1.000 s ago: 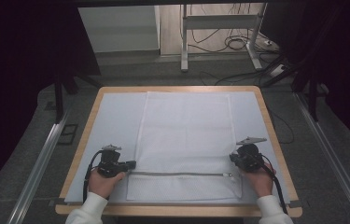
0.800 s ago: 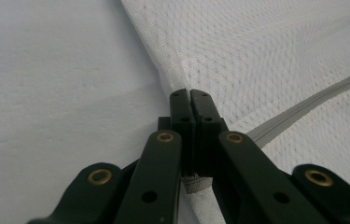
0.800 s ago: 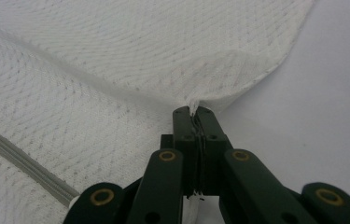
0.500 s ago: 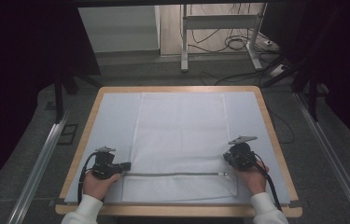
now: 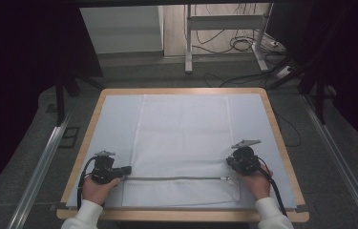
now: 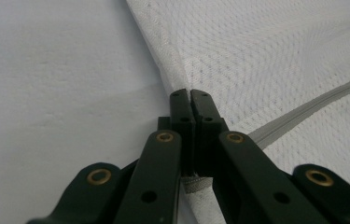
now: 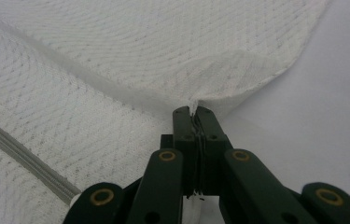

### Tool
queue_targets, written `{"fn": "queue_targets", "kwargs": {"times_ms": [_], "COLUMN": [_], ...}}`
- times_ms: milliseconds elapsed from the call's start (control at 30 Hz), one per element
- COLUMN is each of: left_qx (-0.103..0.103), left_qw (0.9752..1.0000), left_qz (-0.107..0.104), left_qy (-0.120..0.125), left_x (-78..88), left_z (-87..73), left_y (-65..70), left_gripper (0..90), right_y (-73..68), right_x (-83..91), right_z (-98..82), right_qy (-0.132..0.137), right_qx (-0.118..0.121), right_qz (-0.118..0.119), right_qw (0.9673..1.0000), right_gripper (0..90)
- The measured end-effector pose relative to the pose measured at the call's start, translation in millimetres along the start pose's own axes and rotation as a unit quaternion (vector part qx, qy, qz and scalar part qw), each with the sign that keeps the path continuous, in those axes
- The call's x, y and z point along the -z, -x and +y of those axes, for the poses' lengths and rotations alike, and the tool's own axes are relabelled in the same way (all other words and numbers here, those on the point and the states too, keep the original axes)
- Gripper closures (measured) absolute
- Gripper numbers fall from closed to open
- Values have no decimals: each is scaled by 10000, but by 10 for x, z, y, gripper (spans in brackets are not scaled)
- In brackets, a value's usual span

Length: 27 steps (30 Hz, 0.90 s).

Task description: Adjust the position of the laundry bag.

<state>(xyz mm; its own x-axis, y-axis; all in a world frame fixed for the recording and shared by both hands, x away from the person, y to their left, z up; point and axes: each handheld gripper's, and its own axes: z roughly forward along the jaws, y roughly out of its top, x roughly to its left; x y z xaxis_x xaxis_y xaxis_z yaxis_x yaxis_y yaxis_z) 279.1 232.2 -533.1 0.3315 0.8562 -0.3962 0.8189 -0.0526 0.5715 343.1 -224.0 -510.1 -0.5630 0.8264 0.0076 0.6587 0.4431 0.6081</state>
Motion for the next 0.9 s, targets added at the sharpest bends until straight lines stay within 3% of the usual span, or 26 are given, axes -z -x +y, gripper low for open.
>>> {"fn": "queue_targets", "kwargs": {"times_ms": [167, 267, 333, 433, 533, 667, 900], "left_qx": [-33, -110, -132, -232, -336, -450, -583], "left_qw": [10000, 9999, 9997, 9988, 9969, 9942, 9927], "left_qz": [48, 112, 137, 209, 249, 250, 177], "left_qy": [-10, 47, 135, 382, 663, 943, 1044], "left_x": [-8, -14, -6, 13, 55, 132, 207], "left_z": [-8, -24, -28, 1, 44, 56, 118], "left_y": [6, -2, -11, 1, 63, 166, 340], "left_gripper": [890, 828, 743, 592, 455, 358, 312], "right_y": [2, 22, 36, 58, 113, 176, 266], "right_x": [6, -3, -1, 17, 53, 163, 273], "right_z": [-7, -9, -10, -14, -11, -16, -61], "right_qy": [-5, -23, -23, 19, 111, 416, 663], "right_qx": [-23, -36, -43, -18, -180, -395, -491], "right_qz": [17, 40, 25, -126, -322, -360, -170], "right_qw": [10000, 10000, 10000, 9999, 9993, 9977, 9964], "right_gripper": [875, 865, 797, 590, 449, 375, 285]}}
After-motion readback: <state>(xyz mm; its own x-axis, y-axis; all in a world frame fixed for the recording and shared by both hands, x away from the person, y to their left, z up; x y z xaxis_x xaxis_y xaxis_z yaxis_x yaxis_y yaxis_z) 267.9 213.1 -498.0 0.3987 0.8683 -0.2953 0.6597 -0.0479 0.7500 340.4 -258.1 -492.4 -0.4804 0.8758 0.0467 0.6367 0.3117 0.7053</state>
